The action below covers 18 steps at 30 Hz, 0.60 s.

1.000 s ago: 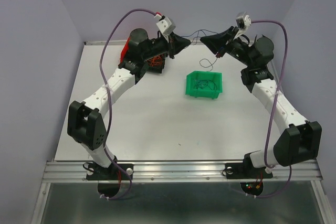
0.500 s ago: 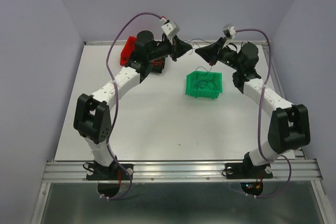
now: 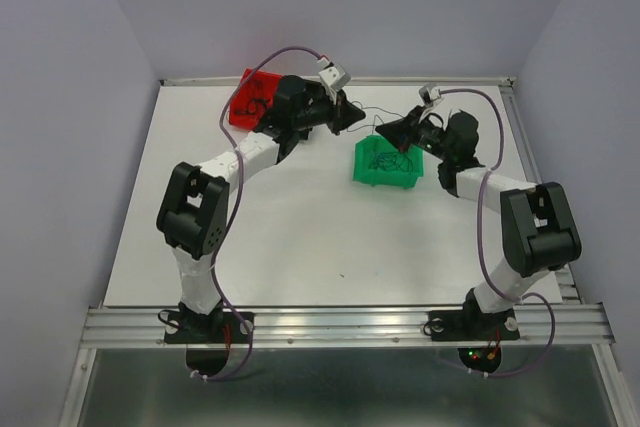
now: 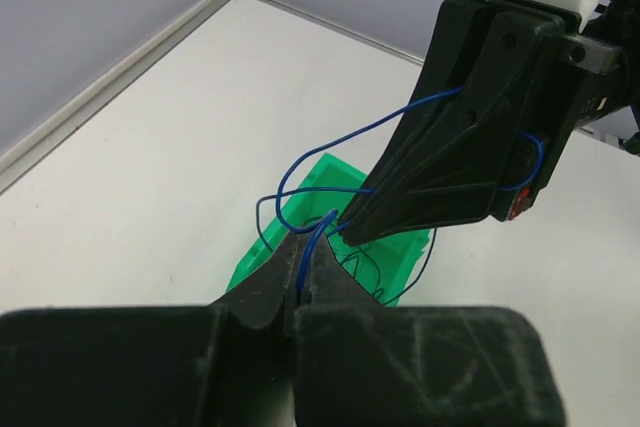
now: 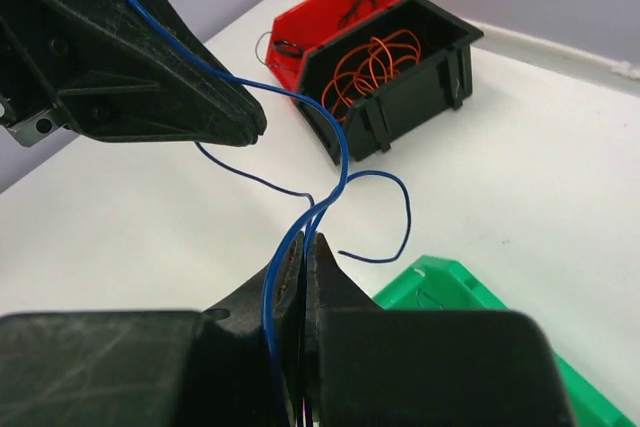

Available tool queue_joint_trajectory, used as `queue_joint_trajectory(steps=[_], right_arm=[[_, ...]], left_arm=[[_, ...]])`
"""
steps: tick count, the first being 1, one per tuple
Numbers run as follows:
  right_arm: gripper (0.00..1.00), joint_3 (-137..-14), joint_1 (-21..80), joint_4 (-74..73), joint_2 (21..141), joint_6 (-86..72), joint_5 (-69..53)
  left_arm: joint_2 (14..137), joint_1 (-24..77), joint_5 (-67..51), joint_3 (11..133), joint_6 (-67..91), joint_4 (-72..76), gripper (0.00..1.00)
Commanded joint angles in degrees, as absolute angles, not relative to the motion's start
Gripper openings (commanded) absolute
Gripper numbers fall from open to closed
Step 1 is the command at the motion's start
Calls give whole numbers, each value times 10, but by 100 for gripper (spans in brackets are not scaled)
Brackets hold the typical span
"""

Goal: Untangle the cables

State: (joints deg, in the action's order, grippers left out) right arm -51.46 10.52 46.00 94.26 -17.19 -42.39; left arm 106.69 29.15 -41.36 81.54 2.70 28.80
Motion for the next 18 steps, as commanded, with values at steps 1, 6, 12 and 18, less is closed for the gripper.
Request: queue_joint_trajectory(steps=[1,6,12,18], right_arm=[[1,-473,99,540,956,-163,-412],[11,-447,95,575,958,-168,-410],[34,-443,92,588,960,-174,-420],[77,-430,91,596,948,-185,-462]], left_arm=[[1070,291,-422,789,11,327,0],[1071,291,-417,762,3,330,0],[1099,289,-415,757,-21,333,0],[1112,285,-411,780,-18,328,0]])
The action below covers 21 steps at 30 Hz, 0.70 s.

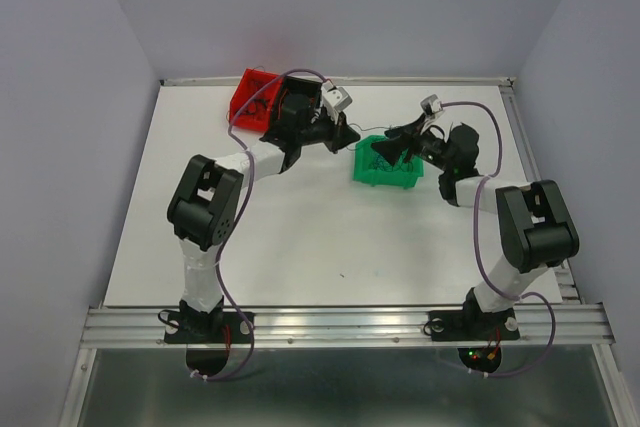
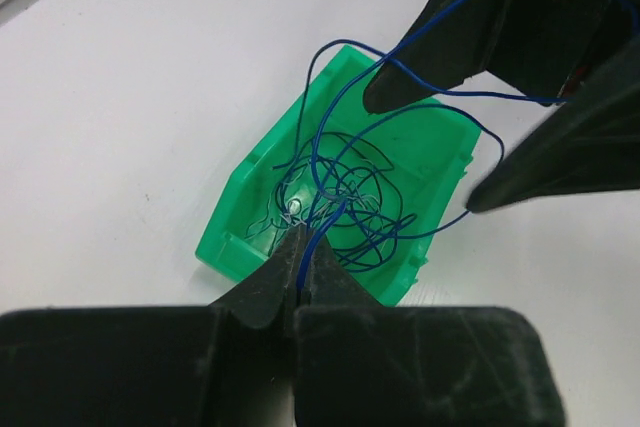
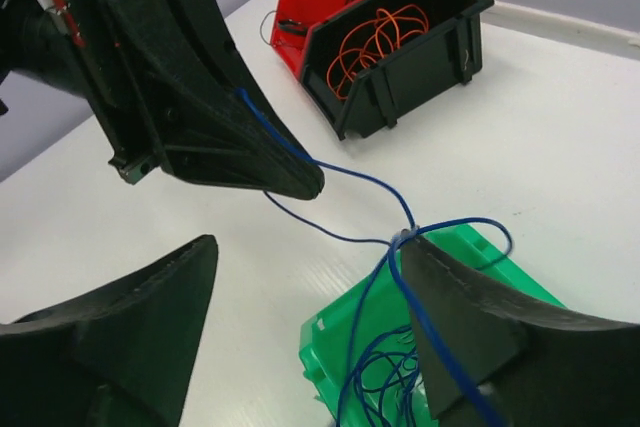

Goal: Untangle the cables

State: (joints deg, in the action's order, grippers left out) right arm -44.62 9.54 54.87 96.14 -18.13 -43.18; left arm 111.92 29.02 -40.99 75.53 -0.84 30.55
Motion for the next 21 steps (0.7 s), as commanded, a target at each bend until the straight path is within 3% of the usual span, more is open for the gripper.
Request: queue_joint_trajectory(steps=[1,5,18,21], right_arm=[[81,-430,92,596,947,-187,-468],[100,-430,92,600,940,-199,-479],[100,-393,85,596,854,-248,-394],[100,-414,69,522,859,-268,-392]], left_arm=[[1111,285,-410,780,-19,327,0],[1114,285,-409,780,-19,326,0],[1130,312,-416,781,-26,326,0],[1131,326,-408,781,-34,321,0]])
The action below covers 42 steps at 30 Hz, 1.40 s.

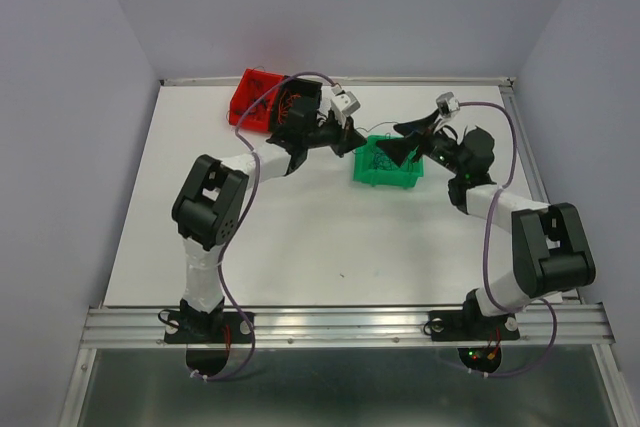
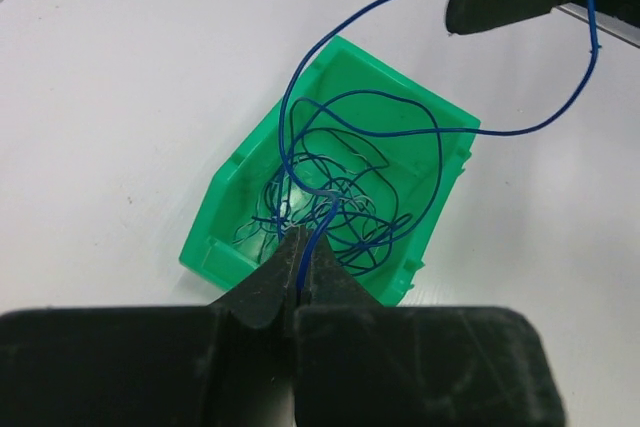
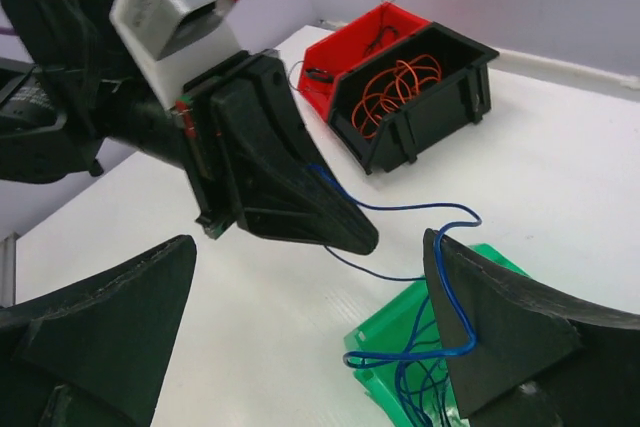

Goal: Untangle the cables

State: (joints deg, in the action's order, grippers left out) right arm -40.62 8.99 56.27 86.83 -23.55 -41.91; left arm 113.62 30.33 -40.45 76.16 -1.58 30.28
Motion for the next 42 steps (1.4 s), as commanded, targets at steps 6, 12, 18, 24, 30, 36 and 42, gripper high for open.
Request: queue_joint_trajectory(steps=[6,12,18,24,30,36,42], right_arm=[[100,-438,61,365,860,-250,-297],[100,-447,61,340,869,-223,-397],[100,-450,61,341,867,-235,-274],[90,-489,61,346,882,-249,-246],[74,-497,61,345,891,-258,-271],[54,-488,60,295,868,-244,-217],[70,-459,61,282,850,-239,-198]], left_arm=[[1125,342,-390,777,-52,315,0],[1104,339,-348,787,-58,306,0],[1105,348,-352,779,-70,307,0],[1157,350,-338,831,-62,269,0],[1169,352,-328,849,-74,244,0],[1224,365,-322,931,-88,145,0],[1237,372,-302,946,-107,101,0]])
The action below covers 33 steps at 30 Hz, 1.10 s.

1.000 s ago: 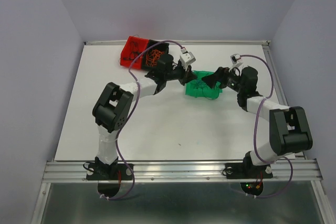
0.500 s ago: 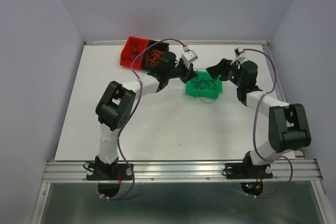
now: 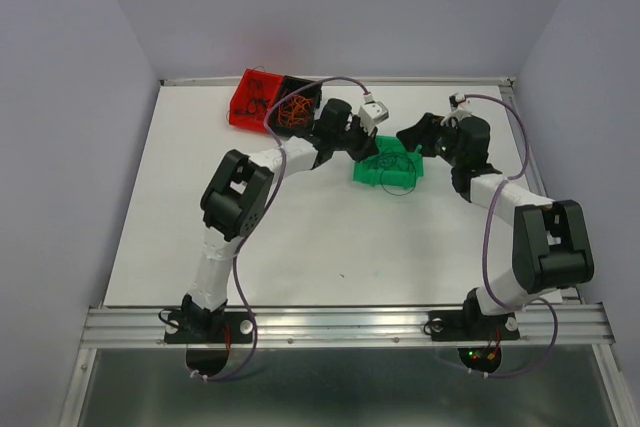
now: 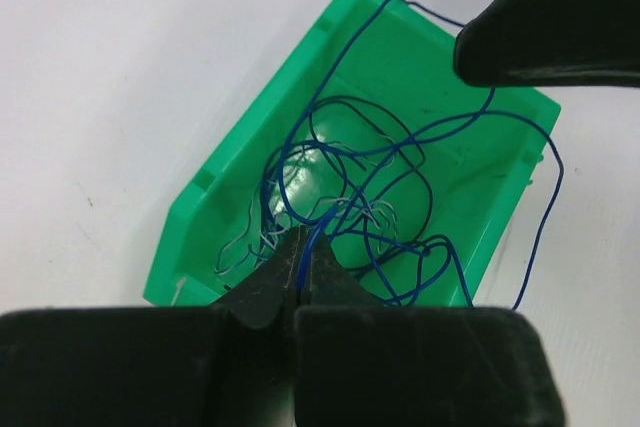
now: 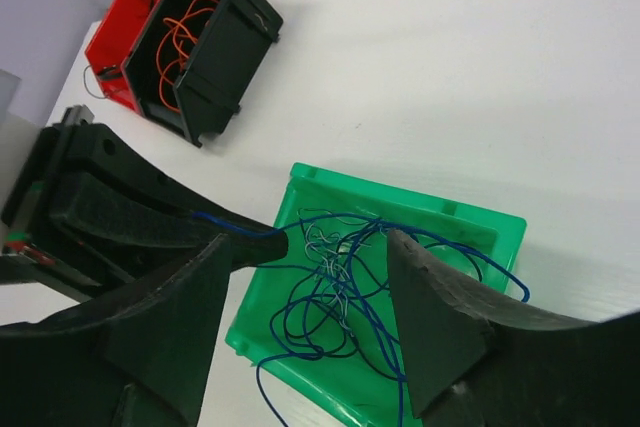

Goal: Untangle the cables

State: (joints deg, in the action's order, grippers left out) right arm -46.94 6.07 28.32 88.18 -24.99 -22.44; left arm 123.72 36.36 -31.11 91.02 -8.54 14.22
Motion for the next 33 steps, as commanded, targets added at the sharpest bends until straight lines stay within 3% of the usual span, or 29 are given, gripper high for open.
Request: queue_joint_trajectory(steps=[1,5,8,9,10,11,14,21,26,32,33], right_arm=[[70,-457,61,281,846,-236,-192],[70,-445,61,273,832,-230,-164],[71,-446,61,262,833,-227,-145],[71,-446,61,260,834,-227,-142],[71,-446,61,259,834,-228,-138],[71,-445,61,259,833,-228,-135],[71,-441,61,259,827,-232,-131],[72,-439,61,235,812,-237,-113],[73,-456,61,178,814,-235,-85],[81,-445,61,158,811,-249,-47],[82,-443,61,157,809,-250,-37]], left_arm=[[1242,374,-297,950,-110,92,0],[1248,389,-266,970,-137,41,3],[1243,399,-235,976,-152,19,11],[1240,401,-221,977,-154,14,26],[1236,403,-218,979,-157,8,30],[1234,405,-214,979,-157,3,43],[1220,407,-200,978,-158,5,54],[1191,409,-186,978,-163,9,66],[1153,410,-170,962,-175,11,66],[1094,410,-141,912,-187,14,66],[1087,410,-138,905,-190,14,71]])
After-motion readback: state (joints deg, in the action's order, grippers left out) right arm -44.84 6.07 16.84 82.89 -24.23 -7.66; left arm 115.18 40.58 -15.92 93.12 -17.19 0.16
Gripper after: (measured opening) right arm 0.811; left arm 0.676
